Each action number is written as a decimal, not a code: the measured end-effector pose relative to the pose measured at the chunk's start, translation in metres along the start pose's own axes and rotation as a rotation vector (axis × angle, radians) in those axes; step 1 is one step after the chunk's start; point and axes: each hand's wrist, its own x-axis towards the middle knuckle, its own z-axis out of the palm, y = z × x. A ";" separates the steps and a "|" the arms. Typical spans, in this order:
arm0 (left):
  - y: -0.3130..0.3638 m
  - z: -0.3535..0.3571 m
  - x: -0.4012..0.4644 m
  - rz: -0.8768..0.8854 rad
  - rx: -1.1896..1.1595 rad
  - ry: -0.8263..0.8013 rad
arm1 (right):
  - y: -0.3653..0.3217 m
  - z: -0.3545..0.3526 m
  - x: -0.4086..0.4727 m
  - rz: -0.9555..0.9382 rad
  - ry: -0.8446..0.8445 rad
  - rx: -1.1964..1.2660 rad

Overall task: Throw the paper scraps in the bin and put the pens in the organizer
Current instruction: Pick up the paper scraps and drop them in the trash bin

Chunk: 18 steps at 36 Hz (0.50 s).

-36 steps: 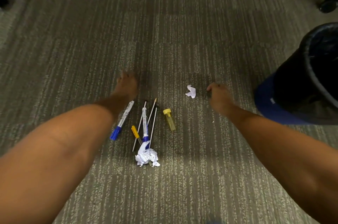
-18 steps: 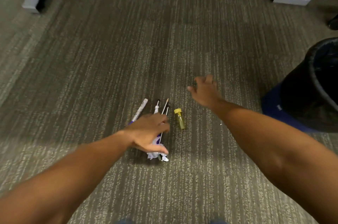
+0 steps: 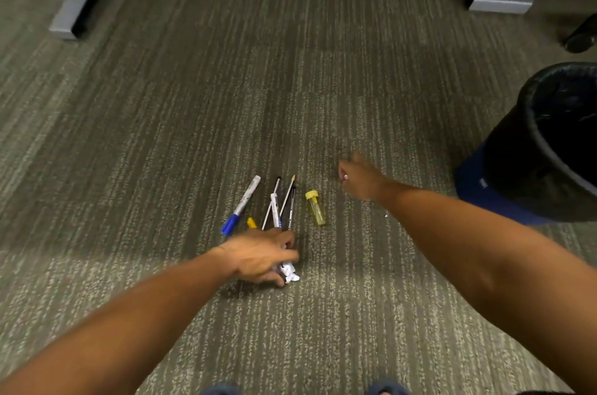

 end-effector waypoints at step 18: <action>0.000 -0.047 -0.001 -0.158 -0.178 0.187 | 0.005 -0.054 -0.058 -0.024 -0.144 0.012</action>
